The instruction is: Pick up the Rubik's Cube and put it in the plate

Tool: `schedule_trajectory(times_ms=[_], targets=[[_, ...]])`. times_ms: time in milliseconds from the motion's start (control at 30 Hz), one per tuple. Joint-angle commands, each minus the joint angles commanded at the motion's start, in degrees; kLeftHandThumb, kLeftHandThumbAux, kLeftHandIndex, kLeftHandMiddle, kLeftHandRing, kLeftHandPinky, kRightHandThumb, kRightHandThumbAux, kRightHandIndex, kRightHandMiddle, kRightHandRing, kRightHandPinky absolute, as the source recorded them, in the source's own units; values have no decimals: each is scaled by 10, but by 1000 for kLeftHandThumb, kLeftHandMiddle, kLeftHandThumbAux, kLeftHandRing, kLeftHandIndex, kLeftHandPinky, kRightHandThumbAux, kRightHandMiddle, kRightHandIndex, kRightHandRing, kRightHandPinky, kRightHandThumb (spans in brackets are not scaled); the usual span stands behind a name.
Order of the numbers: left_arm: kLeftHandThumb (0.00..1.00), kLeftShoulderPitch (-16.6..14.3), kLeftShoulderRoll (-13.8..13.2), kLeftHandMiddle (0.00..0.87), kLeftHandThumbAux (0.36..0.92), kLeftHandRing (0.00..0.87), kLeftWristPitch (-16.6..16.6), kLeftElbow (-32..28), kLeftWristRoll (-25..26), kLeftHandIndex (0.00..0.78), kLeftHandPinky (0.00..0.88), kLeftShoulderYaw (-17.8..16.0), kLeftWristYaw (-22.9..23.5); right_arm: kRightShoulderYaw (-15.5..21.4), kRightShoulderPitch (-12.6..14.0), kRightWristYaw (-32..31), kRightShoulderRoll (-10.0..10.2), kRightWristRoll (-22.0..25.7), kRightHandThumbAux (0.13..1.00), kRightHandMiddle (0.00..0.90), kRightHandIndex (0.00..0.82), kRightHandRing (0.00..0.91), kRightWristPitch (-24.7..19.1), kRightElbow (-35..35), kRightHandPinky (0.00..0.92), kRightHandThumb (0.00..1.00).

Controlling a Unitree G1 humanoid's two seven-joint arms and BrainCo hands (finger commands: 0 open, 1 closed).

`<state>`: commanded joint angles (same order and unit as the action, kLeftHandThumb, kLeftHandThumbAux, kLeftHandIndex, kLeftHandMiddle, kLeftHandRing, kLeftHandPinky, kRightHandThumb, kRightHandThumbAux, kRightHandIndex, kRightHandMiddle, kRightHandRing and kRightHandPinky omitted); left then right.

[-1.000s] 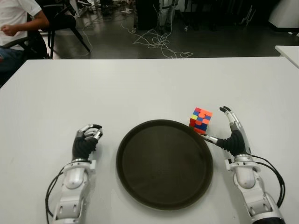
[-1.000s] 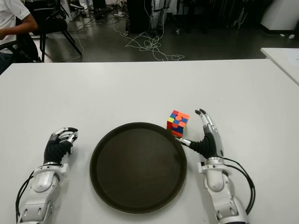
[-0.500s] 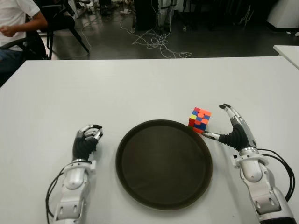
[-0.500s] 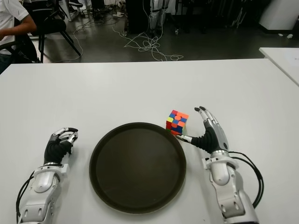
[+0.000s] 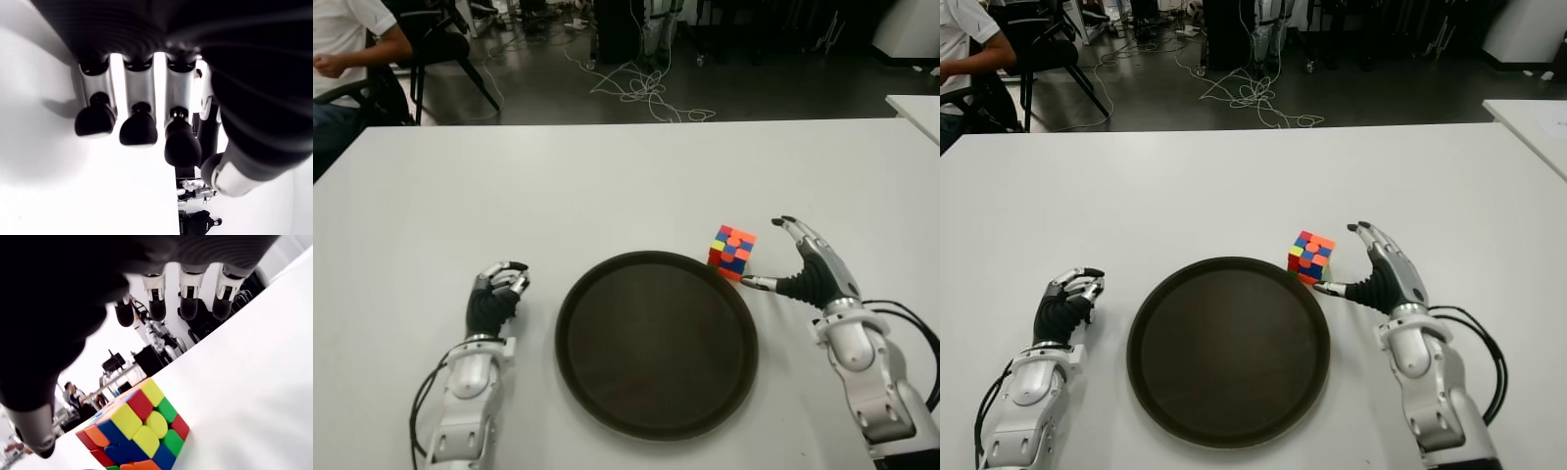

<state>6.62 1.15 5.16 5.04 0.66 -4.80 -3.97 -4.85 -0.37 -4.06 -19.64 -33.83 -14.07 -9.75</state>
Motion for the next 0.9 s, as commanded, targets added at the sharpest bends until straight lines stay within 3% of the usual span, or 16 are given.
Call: schedule_trajectory(times_ms=[433,900], targets=[[710,1,3,818,704,825,5,-5,-6,444,814,2,-2,-23,-23,-43,-13,-24,605,0,0,0,-27,-35,0,0],[711,1,9,814,703,824,4,-7,-3,444,820,-1,-4,-41,-52,-55,-17,-27,669,0,0,0,-24,-22,0,0]])
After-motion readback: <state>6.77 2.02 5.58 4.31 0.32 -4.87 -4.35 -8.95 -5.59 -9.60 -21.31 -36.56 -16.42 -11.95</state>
